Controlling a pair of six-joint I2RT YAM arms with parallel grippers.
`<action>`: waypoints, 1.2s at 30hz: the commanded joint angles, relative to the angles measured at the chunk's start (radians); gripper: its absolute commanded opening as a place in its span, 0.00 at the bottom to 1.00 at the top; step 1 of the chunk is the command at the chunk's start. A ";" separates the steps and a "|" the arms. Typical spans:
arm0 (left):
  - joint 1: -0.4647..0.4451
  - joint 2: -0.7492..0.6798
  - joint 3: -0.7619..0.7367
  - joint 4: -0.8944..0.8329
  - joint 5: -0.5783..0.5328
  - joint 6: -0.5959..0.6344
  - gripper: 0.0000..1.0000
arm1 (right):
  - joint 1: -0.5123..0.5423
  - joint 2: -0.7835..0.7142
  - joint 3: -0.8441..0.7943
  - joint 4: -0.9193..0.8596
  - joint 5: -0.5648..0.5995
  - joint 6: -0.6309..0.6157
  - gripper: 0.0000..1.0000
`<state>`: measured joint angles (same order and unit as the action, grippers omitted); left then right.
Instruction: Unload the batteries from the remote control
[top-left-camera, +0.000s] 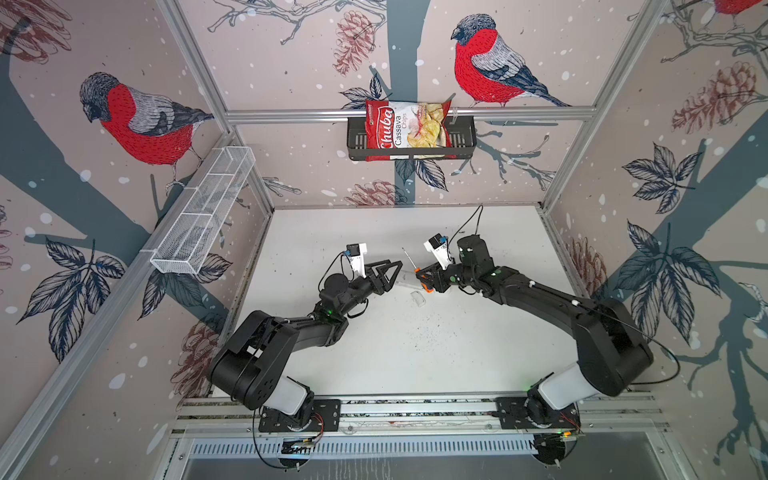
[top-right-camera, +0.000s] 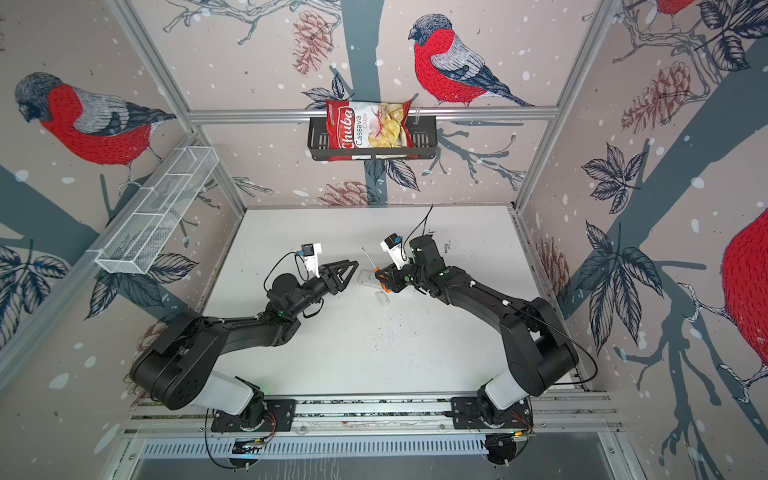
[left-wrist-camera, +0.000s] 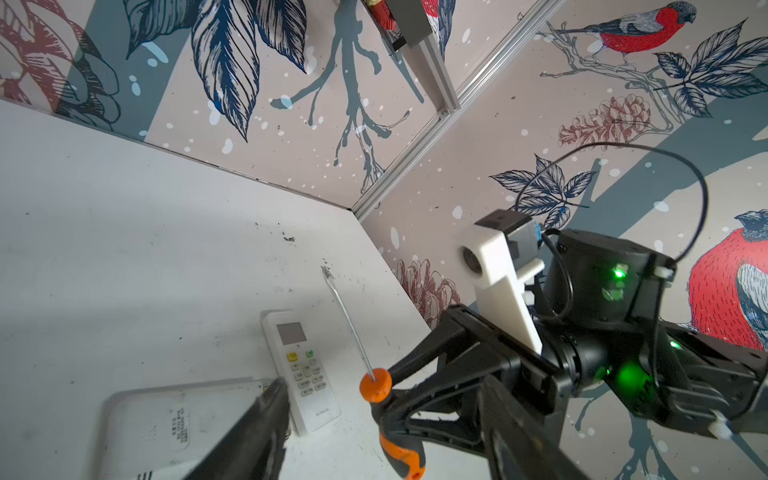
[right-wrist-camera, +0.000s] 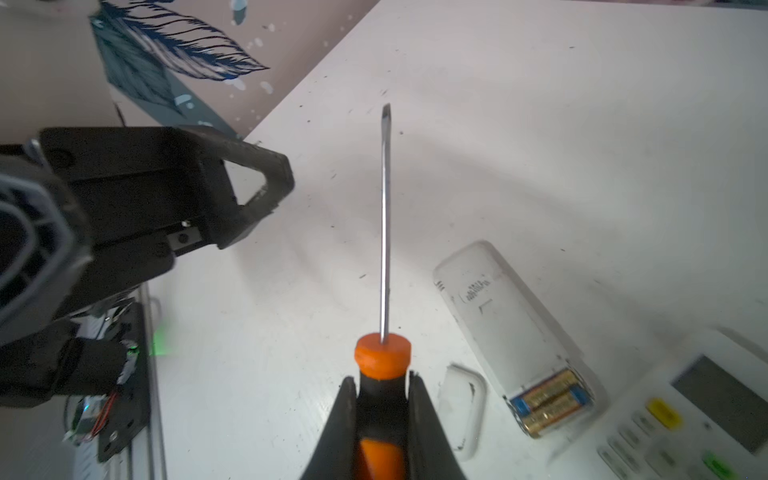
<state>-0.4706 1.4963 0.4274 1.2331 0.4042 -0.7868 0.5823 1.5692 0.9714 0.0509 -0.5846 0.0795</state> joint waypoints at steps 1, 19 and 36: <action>0.022 0.023 -0.037 0.203 0.053 -0.037 0.72 | -0.010 0.057 0.070 0.013 -0.204 -0.040 0.00; 0.043 0.288 0.018 0.517 0.110 -0.131 0.59 | -0.050 0.214 0.228 -0.111 -0.407 -0.147 0.00; 0.046 0.439 0.195 0.488 0.113 -0.169 0.23 | -0.078 0.286 0.282 -0.103 -0.351 -0.146 0.00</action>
<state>-0.4271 1.9175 0.6037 1.5887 0.5007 -0.9463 0.5060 1.8503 1.2423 -0.0746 -0.9382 -0.0601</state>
